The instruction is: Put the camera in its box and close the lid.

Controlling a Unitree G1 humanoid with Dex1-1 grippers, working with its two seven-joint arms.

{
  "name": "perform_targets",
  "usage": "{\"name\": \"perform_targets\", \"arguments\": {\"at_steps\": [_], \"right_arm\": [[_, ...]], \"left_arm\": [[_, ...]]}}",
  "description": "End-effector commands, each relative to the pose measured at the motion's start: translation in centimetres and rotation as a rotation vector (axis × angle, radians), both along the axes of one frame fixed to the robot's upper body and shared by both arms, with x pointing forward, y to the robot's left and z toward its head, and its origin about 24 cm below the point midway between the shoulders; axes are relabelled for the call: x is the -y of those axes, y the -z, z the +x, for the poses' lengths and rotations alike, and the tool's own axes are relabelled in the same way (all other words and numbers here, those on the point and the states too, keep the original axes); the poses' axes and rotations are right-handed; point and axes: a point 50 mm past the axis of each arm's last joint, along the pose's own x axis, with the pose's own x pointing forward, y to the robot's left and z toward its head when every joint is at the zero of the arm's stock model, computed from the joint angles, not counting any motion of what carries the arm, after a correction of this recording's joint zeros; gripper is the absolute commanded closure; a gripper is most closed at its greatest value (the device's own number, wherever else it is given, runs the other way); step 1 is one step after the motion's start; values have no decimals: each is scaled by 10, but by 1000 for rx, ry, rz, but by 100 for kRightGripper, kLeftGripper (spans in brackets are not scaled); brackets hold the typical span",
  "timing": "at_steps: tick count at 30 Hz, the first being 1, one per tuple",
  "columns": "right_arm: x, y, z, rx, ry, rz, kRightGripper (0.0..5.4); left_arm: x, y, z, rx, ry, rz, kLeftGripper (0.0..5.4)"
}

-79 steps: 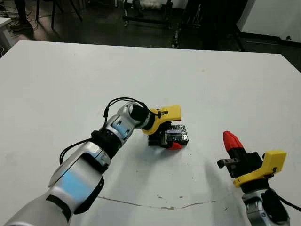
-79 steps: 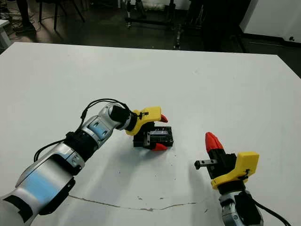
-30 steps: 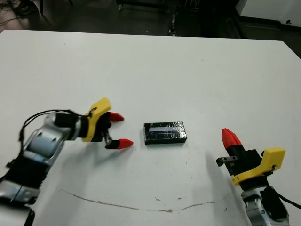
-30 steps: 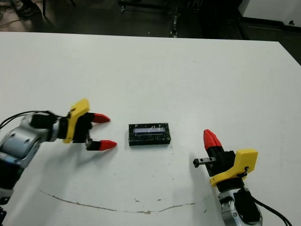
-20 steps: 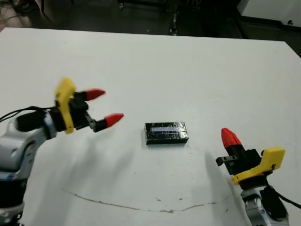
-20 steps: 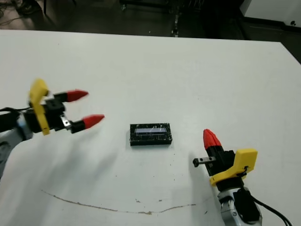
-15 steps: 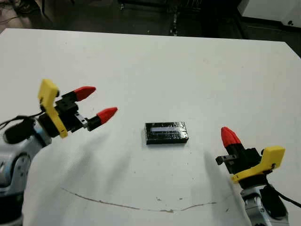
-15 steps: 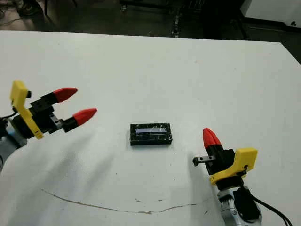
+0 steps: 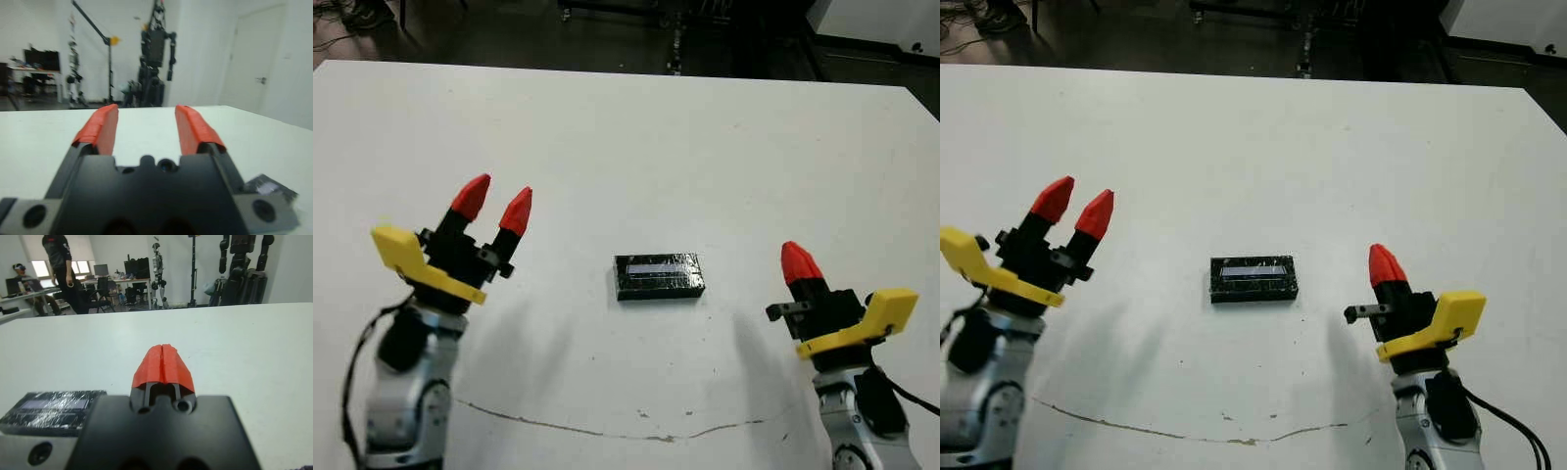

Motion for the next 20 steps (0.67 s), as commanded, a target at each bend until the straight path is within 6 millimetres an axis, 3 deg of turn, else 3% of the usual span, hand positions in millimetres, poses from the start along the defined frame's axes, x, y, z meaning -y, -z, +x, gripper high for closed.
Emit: {"name": "perform_targets", "arguments": {"at_steps": [1, 14, 20], "right_arm": [[3, 0, 2, 4, 39, 2, 540], [0, 3, 2, -10, 61, 22, 540], [-1, 4, 1, -13, 57, 22, 540]], "left_arm": [[5, 13, -5, -31, -56, -16, 336], [13, 26, -6, -72, -120, 29, 531], [13, 25, -6, -85, -129, 35, 539]]}}
